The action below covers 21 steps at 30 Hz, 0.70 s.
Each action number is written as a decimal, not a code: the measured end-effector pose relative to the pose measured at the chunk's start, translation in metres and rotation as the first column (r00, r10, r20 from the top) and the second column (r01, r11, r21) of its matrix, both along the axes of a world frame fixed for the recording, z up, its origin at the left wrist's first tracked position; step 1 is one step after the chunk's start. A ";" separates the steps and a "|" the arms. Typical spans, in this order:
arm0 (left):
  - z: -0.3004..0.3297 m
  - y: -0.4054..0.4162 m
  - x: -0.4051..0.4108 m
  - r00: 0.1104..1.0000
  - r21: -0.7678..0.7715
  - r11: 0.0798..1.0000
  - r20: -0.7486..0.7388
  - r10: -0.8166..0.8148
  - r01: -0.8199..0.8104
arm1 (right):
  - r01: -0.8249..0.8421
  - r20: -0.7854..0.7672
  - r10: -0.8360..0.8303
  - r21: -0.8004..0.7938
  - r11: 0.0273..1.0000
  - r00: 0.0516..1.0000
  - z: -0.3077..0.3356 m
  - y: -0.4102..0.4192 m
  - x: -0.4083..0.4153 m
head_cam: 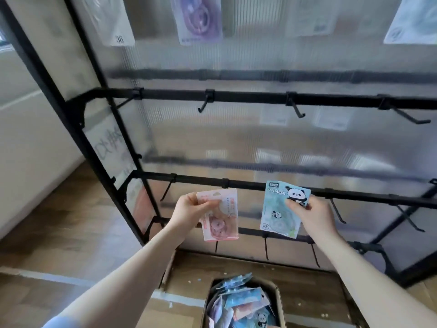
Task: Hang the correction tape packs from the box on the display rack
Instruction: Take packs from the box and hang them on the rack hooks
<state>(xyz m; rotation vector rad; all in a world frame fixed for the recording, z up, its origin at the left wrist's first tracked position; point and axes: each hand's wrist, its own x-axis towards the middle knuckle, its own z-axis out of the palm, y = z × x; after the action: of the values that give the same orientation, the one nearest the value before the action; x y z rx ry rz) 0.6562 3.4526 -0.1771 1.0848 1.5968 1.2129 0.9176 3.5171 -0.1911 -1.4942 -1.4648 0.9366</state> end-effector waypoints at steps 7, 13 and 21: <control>0.103 0.004 -0.001 0.999 0.136 0.990 0.026 0.027 -0.030 | 0.000 -0.059 0.008 0.138 0.990 0.998 0.102 0.007 -0.001; 0.168 -0.003 0.000 0.999 0.235 0.972 -0.034 0.017 -0.009 | -0.005 -0.080 0.028 0.274 0.962 0.996 0.168 0.005 0.005; 0.231 -0.012 0.000 1.000 0.321 0.947 -0.026 0.002 0.007 | -0.004 -0.102 0.041 0.340 0.940 0.994 0.228 0.005 0.025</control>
<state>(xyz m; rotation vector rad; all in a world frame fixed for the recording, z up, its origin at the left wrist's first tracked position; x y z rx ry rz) 0.6561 3.4404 0.0539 1.3088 1.4462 1.4990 0.9431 3.5225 0.0372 -1.1590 -1.4811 0.7209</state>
